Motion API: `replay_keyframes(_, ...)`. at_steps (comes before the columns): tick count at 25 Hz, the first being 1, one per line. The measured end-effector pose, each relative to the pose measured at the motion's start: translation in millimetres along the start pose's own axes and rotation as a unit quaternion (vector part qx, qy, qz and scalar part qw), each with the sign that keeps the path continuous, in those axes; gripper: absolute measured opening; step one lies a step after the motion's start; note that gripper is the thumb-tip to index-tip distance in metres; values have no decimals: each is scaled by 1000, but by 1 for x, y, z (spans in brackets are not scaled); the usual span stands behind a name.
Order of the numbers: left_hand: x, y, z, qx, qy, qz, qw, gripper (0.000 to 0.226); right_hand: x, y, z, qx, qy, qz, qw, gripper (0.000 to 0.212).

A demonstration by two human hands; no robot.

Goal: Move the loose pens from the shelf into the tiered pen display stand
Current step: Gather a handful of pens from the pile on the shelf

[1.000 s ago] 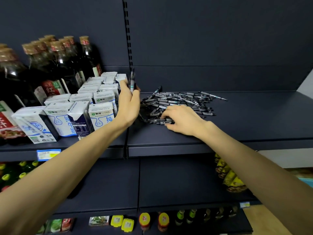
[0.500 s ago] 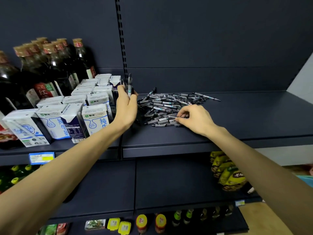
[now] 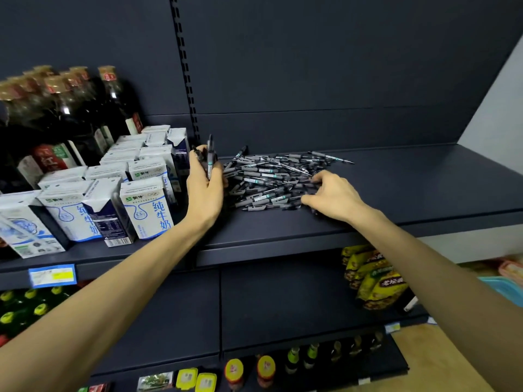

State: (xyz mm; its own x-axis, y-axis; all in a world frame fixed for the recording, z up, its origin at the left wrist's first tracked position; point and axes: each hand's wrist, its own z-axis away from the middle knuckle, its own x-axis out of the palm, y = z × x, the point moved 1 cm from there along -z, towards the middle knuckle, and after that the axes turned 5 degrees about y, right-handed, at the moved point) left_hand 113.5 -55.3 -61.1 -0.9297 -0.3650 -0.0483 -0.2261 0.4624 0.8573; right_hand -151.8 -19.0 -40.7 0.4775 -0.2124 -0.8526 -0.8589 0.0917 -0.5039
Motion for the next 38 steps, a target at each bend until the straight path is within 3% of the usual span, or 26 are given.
replay_keyframes(3,-1,2,3,18,6,-7,1000,33,1,-1,5,57,14,8,998,58)
replay_keyframes(7,1,3,6,30,-2,5,1000,35,6,-3,14,122,13,-48,991,26)
replay_keyframes(10,5,4,8,32,3,10,999,31,7,-4,18,155,-23,-50,986,23)
replay_keyframes(12,8,3,8,35,-14,8,999,24,6,-7,17,169,-40,-64,983,34)
replay_keyframes(14,11,2,8,36,-26,4,999,19,7,-13,12,173,-8,-41,984,50)
replay_keyframes(17,18,4,8,38,-32,-20,999,14,13,-31,5,173,54,62,981,94)
replay_keyframes(19,23,6,10,42,-37,-29,998,16,23,-40,-1,159,62,99,980,110)
replay_keyframes(22,31,11,13,38,-49,-46,997,21,33,-48,-13,165,33,102,980,94)
replay_keyframes(27,39,14,16,26,-56,-58,996,20,36,-58,-21,201,11,51,978,33)
replay_keyframes(29,41,13,16,24,-59,-64,996,19,39,-63,-22,207,14,69,976,35)
replay_keyframes(33,40,13,22,47,-90,-93,990,18,49,-70,-30,217,25,130,967,62)
replay_keyframes(38,35,19,32,82,-111,-102,985,15,52,-64,-37,222,25,173,959,62)
